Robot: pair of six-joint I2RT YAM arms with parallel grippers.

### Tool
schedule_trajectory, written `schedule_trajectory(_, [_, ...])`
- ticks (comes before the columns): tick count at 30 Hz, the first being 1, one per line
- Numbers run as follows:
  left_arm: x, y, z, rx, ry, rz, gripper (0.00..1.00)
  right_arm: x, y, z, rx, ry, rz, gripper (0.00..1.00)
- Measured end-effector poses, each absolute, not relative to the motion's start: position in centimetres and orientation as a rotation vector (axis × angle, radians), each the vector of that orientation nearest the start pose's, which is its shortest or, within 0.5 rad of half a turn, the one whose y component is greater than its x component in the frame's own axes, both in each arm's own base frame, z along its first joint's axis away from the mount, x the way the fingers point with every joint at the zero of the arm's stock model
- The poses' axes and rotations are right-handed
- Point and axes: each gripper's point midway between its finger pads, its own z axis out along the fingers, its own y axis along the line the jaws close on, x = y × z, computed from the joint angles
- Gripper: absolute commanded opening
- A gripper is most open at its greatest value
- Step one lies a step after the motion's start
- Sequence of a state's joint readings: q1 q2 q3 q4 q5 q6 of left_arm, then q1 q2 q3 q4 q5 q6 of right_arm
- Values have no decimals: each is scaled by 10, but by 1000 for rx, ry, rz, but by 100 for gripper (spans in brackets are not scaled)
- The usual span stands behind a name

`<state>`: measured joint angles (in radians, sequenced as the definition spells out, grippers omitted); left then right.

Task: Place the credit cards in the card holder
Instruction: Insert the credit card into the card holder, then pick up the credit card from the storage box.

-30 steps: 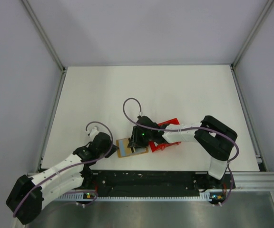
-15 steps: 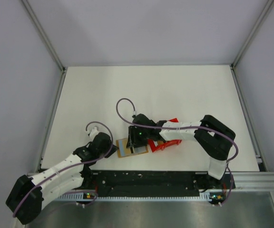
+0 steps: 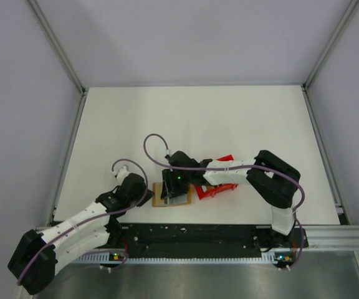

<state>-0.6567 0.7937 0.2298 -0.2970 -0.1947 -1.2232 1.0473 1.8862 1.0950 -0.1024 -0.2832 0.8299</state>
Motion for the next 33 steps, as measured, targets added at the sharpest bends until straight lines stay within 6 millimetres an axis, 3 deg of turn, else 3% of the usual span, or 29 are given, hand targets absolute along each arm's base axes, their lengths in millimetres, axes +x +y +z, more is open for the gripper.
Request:
schedule_trajectory(9, [179,-142,20,-784,2377,-601,0,156,421,37,-476,2713,1012,47])
schedule_trajectory(13, [178,-140,21,-762,2382,-583,0,167,410,64,-494,2624,967,48])
schedule_trajectory(17, [182,-139,30,-728,2371,-563,0,182,385,111,-450,2483,960,50])
schedule_trajectory(20, [187,-139,39,-700,2357,-552,0,201,348,140,-347,2402,926,49])
schedule_trajectory(22, [190,-139,45,-682,2344,-546,0,214,323,147,-266,2379,882,48])
schedule_trajectory(25, [193,-138,48,-670,2333,-536,0,226,286,134,-166,2397,790,47])
schedule_trajectory(30, [193,-135,45,-658,2344,-509,0,233,221,85,-34,2529,587,47])
schedule_trajectory(33, [193,-135,43,-657,2347,-499,0,243,195,74,13,2557,507,47])
